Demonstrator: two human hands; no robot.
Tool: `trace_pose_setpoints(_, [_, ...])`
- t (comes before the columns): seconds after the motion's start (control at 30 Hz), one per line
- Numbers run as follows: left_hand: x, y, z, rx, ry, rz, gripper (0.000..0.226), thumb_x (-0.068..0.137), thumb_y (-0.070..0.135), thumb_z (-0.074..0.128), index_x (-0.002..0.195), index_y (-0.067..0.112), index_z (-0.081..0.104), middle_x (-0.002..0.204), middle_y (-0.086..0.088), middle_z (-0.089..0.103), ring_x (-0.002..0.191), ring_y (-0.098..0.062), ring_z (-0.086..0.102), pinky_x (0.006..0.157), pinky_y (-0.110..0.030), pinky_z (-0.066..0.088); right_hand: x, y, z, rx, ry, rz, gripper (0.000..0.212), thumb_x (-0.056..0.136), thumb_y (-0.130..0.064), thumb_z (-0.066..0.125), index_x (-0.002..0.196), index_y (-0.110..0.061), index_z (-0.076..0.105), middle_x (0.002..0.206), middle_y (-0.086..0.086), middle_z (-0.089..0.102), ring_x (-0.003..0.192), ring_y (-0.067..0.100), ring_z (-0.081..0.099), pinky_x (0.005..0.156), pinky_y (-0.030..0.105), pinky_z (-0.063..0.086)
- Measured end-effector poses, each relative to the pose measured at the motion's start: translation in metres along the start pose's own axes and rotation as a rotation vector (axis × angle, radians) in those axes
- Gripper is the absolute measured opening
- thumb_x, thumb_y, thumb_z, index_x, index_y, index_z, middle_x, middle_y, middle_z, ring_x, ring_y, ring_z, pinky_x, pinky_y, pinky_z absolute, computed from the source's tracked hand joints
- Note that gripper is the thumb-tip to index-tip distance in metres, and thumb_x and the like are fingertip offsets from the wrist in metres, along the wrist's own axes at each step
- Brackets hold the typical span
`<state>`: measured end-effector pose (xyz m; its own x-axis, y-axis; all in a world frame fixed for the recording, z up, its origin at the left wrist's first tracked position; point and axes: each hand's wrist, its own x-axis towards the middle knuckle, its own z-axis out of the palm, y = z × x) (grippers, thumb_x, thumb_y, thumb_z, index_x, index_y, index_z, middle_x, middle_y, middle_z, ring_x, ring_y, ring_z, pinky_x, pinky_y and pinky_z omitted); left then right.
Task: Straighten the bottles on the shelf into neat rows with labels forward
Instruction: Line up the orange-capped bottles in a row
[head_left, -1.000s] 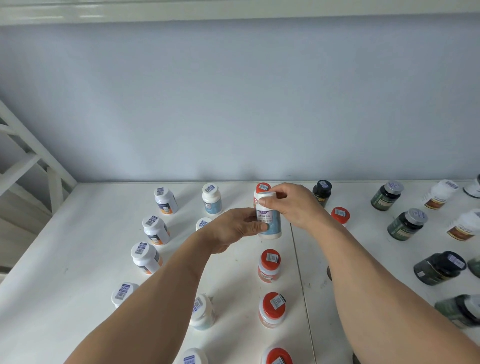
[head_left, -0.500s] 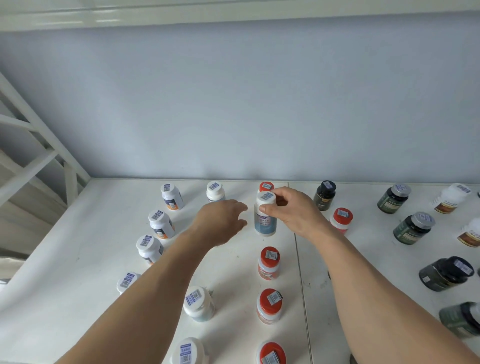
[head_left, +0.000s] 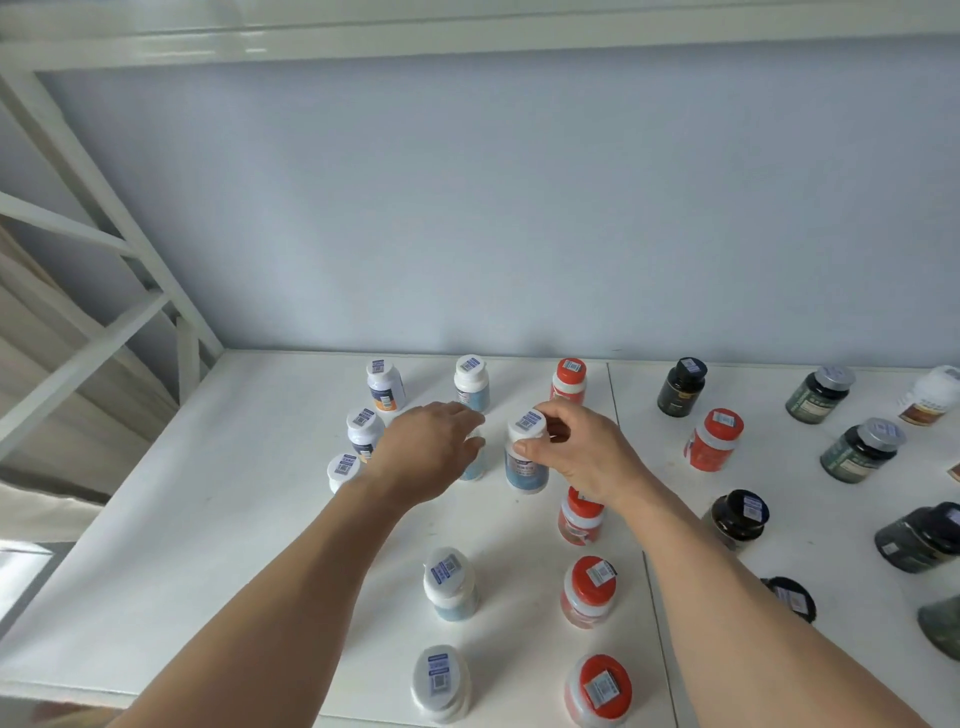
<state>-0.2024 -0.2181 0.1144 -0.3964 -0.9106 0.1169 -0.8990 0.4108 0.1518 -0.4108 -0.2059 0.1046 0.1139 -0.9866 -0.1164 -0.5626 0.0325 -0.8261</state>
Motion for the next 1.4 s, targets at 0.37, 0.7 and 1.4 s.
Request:
trace_pose_setpoints(0.37, [-0.031,-0.050,0.002,-0.087,-0.050,0.099,0.037,0.098,0.037,0.047,0.130,0.023,0.057,0.128,0.003,0.062,0.113,-0.021,0.058,0.089,-0.033,0.049,-0.014,-0.021,0.076,0.010,0.070,0.123,0.039,0.078,-0.039,0.076,0.112,-0.028,0.061,0.108,-0.012,0.068,0.099,0.008,0.064,0.087,0.032,0.054])
trace_pose_setpoints(0.7, [-0.036,-0.060,0.007,-0.125,-0.053,0.117,0.037,0.098,0.038,0.046,0.130,0.022,0.056,0.128,0.003,0.061,0.115,-0.020,0.057,0.086,-0.030,0.047,-0.019,-0.013,0.107,0.053,0.073,0.199,0.039,0.074,-0.035,0.080,0.108,-0.033,0.061,0.102,-0.015,0.070,0.097,0.006,0.065,0.092,0.035,0.052])
trace_pose_setpoints(1.4, [0.033,-0.003,-0.011,-0.099,-0.048,0.099,0.039,0.098,0.041,0.046,0.133,0.025,0.053,0.135,0.006,0.055,0.118,-0.021,0.056,0.087,-0.031,0.047,0.017,-0.019,-0.002,-0.070,0.272,0.165,0.039,0.086,-0.037,0.067,0.121,-0.023,0.060,0.122,-0.004,0.064,0.109,0.012,0.058,0.093,0.028,0.044])
